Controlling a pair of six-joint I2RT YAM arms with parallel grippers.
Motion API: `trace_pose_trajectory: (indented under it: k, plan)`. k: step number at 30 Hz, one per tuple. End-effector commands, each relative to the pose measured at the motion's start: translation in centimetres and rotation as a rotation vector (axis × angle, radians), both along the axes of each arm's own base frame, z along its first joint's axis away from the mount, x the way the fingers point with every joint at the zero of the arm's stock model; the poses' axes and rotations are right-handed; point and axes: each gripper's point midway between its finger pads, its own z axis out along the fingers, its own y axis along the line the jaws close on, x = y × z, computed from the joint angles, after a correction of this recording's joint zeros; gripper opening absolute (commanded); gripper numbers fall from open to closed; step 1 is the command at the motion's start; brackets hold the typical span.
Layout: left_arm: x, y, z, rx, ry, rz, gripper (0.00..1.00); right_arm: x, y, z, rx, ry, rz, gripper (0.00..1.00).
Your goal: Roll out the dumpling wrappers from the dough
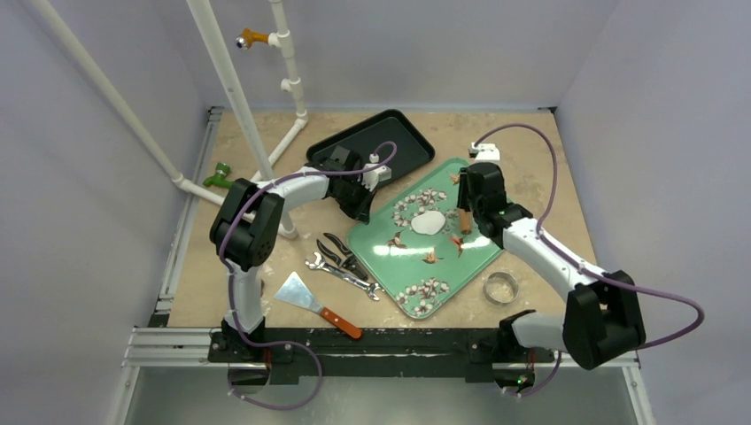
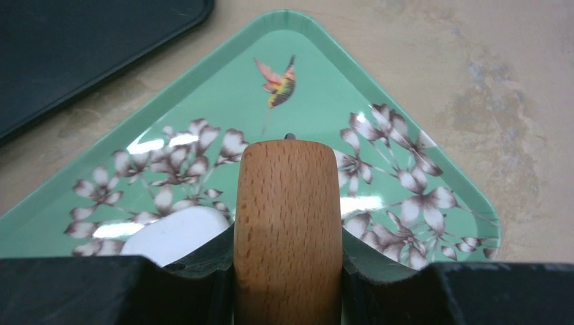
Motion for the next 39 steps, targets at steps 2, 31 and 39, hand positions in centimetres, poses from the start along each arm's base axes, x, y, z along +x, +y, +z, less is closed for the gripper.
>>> trace_pose_trajectory:
  k: [2, 31, 39]
  plan:
    - [-0.3, 0.4, -0.2, 0.006, 0.002, -0.012, 0.0, 0.3, 7.0, 6.6, 0.044, -0.163, 0.196, 0.0]
    - [-0.2, 0.4, -0.1, -0.001, 0.004, -0.011, 0.0, -5.6, 20.0, -3.2, 0.141, 0.027, 0.441, 0.0]
    - [-0.2, 0.4, -0.1, -0.002, 0.004, -0.012, 0.0, -4.9, 20.8, 1.9, 0.138, -0.056, 0.451, 0.0]
